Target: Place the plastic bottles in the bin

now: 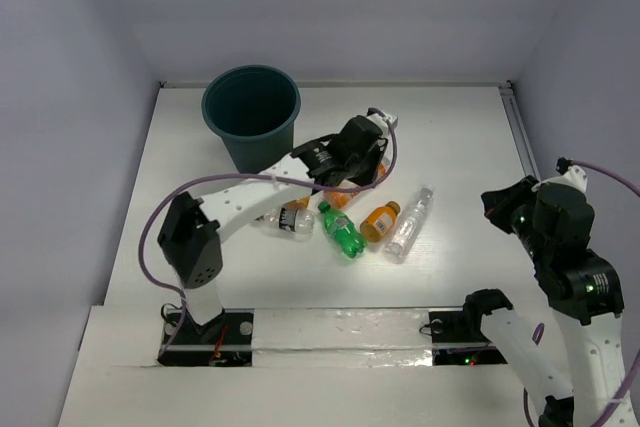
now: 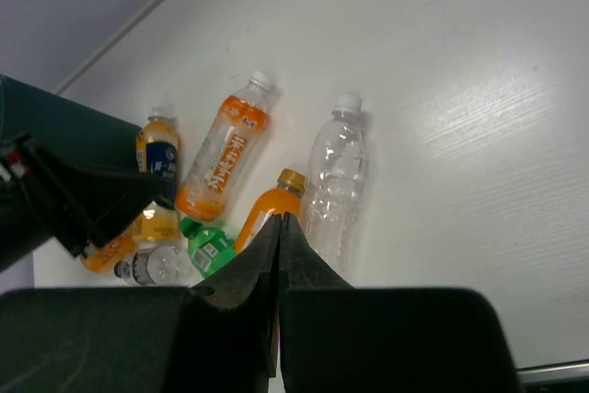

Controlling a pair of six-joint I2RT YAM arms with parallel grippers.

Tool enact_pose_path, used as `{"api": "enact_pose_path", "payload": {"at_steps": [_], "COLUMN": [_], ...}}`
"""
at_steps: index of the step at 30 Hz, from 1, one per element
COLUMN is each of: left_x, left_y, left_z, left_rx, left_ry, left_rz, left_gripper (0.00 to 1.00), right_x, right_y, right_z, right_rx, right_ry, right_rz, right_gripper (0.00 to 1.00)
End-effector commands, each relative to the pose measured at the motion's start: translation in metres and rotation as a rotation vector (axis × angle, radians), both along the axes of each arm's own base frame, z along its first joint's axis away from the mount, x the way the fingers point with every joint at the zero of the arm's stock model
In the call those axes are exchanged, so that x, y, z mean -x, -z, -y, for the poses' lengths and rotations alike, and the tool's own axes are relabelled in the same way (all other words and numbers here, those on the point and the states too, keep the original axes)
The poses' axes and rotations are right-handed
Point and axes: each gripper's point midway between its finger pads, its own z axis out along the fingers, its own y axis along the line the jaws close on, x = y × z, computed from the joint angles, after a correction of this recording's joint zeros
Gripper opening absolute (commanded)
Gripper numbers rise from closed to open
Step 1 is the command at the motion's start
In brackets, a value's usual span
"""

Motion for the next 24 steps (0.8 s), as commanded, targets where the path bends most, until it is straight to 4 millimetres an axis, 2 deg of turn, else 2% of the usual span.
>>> {"api": "enact_pose_path", "payload": {"at_steps": [1, 3, 4, 5, 6, 7, 8, 9, 10, 11, 12, 13, 14, 15, 17, 18, 19, 20, 21, 22, 24], "left_x": [-0.029, -0.042, -0.044, -0.051, -0.055, -0.062, -0.063, -0.067, -0.069, -0.070, -0.074, -0.077, -0.080, -0.086, -0.092, -0.097, -0.100, -0.101, -0.107, -0.110, -0.117], "left_y": [-0.009, -0.003, 0.008, 0.012, 0.012, 0.027, 0.035, 0.034, 0.051, 0.056, 0.055, 0.065, 0.066, 0.060, 0.077, 0.072, 0.089, 0.096, 0.094, 0.105, 0.109], "left_z": [0.002, 0.000, 0.003, 0.001, 0.003, 0.003, 0.003, 0.008, 0.010, 0.011, 0.015, 0.016, 0.018, 0.021, 0.019, 0.025, 0.025, 0.022, 0.023, 0.023, 0.023], "left_rx": [0.024, 0.023, 0.005, -0.001, -0.008, -0.035, -0.058, -0.059, -0.091, -0.105, -0.105, -0.120, -0.125, -0.120, -0.159, -0.153, -0.186, -0.213, -0.222, -0.242, -0.249], "left_ry": [0.038, 0.042, 0.049, 0.040, 0.051, 0.048, 0.056, 0.068, 0.081, 0.084, 0.086, 0.085, 0.086, 0.085, 0.091, 0.096, 0.093, 0.089, 0.083, 0.083, 0.085], "left_rz": [0.021, 0.010, -0.006, -0.009, 0.005, -0.009, -0.019, -0.014, -0.034, -0.044, -0.034, -0.042, -0.035, -0.015, -0.035, -0.024, -0.043, -0.054, -0.036, -0.043, -0.036], "left_gripper": [0.21, 0.41, 0.54, 0.59, 0.63, 0.68, 0.70, 0.71, 0.72, 0.72, 0.72, 0.73, 0.73, 0.75, 0.78, 0.78, 0.78, 0.78, 0.78, 0.78, 0.78], "right_x": [0.003, 0.004, 0.005, 0.007, 0.006, 0.007, 0.006, 0.005, 0.004, 0.003, 0.003, 0.003, 0.001, 0.001, 0.000, -0.001, -0.001, -0.002, -0.003, -0.004, -0.008], "right_y": [0.017, 0.032, 0.035, 0.036, 0.045, 0.049, 0.053, 0.061, 0.065, 0.066, 0.068, 0.073, 0.074, 0.076, 0.083, 0.085, 0.087, 0.089, 0.090, 0.091, 0.094], "right_z": [-0.008, -0.011, -0.013, -0.014, -0.016, -0.018, -0.020, -0.021, -0.023, -0.024, -0.025, -0.028, -0.030, -0.032, -0.036, -0.037, -0.038, -0.038, -0.038, -0.038, -0.038], "right_rx": [-0.044, -0.049, -0.062, -0.067, -0.071, -0.075, -0.076, -0.073, -0.073, -0.075, -0.077, -0.079, -0.080, -0.084, -0.083, -0.083, -0.077, -0.074, -0.073, -0.066, -0.064], "right_ry": [-0.030, -0.037, -0.048, -0.052, -0.057, -0.071, -0.078, -0.082, -0.096, -0.102, -0.106, -0.123, -0.131, -0.139, -0.165, -0.172, -0.179, -0.180, -0.181, -0.184, -0.185], "right_rz": [-0.022, -0.054, -0.058, -0.048, -0.062, -0.071, -0.078, -0.103, -0.115, -0.116, -0.118, -0.127, -0.124, -0.130, -0.148, -0.156, -0.166, -0.169, -0.169, -0.171, -0.177], "right_gripper": [0.00, 0.00, 0.00, 0.00, 0.02, 0.06, 0.18, 0.24, 0.32, 0.46, 0.51, 0.57, 0.67, 0.71, 0.79, 0.81, 0.83, 0.87, 0.89, 0.91, 0.95]}}
